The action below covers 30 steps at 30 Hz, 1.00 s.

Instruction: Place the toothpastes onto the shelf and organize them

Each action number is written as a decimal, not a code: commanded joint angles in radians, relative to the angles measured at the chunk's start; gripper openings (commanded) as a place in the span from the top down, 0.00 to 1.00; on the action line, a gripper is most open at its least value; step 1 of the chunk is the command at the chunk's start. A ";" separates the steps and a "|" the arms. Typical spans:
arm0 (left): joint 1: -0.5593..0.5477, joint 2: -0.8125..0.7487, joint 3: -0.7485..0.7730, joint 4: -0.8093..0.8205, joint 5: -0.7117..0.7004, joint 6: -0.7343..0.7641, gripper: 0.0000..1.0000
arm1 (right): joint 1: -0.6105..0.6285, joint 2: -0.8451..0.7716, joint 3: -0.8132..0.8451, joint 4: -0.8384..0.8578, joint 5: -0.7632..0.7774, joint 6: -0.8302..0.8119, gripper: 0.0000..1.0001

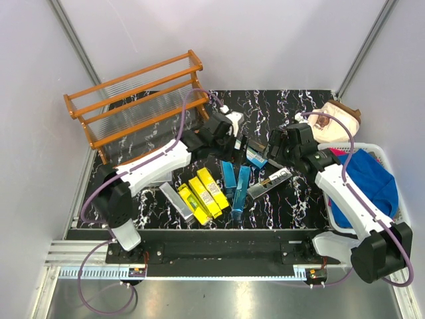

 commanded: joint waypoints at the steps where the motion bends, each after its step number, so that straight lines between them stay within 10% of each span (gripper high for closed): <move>1: -0.053 0.096 0.089 0.044 0.049 -0.037 0.12 | 0.001 -0.068 0.039 -0.009 0.098 0.020 0.00; 30: -0.113 0.416 0.201 -0.054 -0.172 -0.132 0.31 | 0.001 -0.147 0.046 -0.012 0.140 0.018 0.00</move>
